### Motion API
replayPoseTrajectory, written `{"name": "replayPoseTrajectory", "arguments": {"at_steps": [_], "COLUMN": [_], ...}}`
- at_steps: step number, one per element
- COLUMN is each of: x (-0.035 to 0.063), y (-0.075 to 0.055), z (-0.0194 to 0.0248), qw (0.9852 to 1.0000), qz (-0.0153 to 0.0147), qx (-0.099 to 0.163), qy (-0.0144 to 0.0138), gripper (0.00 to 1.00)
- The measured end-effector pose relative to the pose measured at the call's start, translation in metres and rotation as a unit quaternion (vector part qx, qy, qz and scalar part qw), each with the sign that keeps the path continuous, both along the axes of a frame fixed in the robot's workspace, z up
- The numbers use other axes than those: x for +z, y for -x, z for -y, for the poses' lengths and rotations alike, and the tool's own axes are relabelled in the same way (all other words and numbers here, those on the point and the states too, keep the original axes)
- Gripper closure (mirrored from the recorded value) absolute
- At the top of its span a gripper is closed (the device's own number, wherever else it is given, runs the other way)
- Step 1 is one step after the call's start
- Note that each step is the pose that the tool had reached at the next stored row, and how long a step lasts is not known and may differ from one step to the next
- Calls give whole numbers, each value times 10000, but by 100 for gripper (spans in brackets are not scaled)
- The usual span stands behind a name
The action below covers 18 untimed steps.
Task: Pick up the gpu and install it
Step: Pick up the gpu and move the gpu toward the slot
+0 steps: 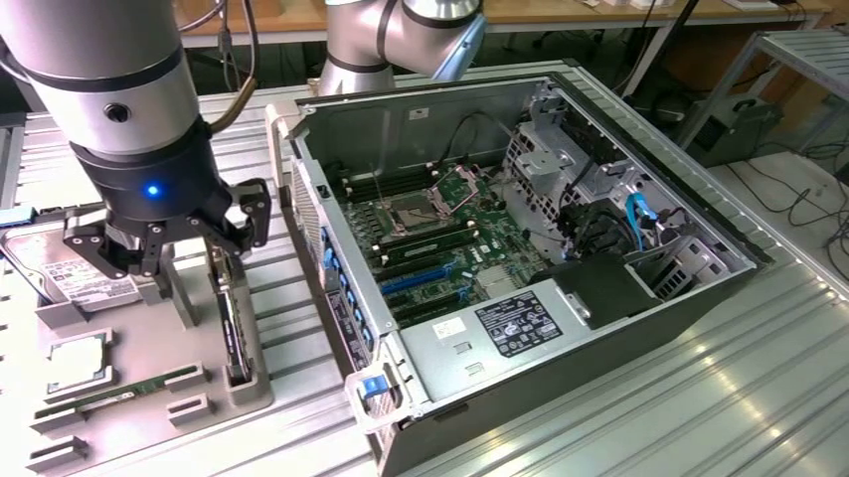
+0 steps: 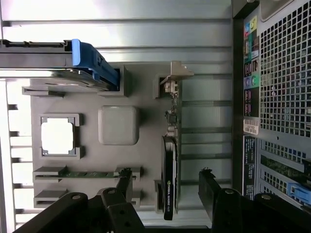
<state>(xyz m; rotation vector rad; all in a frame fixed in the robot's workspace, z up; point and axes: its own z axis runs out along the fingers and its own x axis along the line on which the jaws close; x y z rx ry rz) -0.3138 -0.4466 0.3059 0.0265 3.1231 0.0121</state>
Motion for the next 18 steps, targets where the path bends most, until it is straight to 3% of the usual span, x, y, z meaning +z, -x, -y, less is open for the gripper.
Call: {"name": "replayPoseTrajectory", "arguments": {"at_steps": [9, 18], "x": [-67, -205], "y": [0, -29], "z": [0, -1], "qw": [10000, 10000], "qz": [0, 0], "qx": [0, -10], "qy": [3, 21], "gripper": [34, 34]}}
